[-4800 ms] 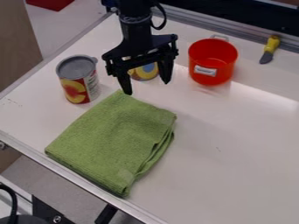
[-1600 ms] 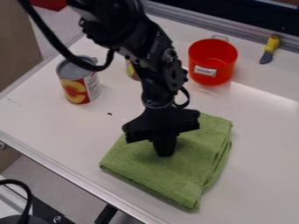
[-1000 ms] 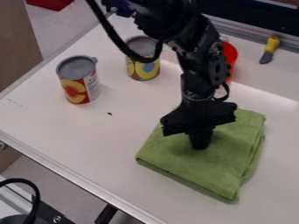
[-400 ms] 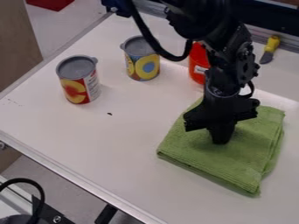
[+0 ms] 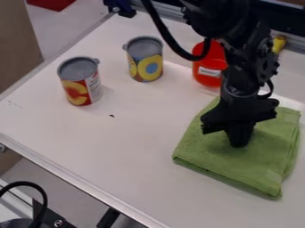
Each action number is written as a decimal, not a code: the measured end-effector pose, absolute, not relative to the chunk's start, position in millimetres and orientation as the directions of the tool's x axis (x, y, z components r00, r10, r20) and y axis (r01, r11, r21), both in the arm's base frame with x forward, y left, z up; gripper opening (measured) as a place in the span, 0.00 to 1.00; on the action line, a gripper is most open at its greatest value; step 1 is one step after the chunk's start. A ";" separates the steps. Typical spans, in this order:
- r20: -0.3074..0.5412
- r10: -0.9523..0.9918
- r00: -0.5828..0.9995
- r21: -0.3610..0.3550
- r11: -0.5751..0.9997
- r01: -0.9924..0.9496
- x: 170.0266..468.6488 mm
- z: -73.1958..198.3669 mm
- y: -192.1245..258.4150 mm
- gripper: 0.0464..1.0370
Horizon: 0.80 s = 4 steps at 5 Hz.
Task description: Moved the cloth near the red can
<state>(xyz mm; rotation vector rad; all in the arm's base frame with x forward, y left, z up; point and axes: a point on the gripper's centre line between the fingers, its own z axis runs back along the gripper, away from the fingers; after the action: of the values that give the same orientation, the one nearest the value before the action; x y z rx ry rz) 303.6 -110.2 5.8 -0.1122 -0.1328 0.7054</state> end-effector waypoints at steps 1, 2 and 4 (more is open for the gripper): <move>0.077 0.659 0.748 -0.146 0.750 -0.646 302.2 5.6 -111.7 0.01; 0.065 0.661 0.748 -0.142 0.748 -0.649 300.9 5.4 -111.2 0.02; 0.050 0.685 0.726 -0.172 0.722 -0.670 294.9 34.9 -102.4 0.41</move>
<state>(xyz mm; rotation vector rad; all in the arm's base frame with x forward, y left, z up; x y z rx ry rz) 294.9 -102.4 34.9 -0.1456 -0.1131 0.7500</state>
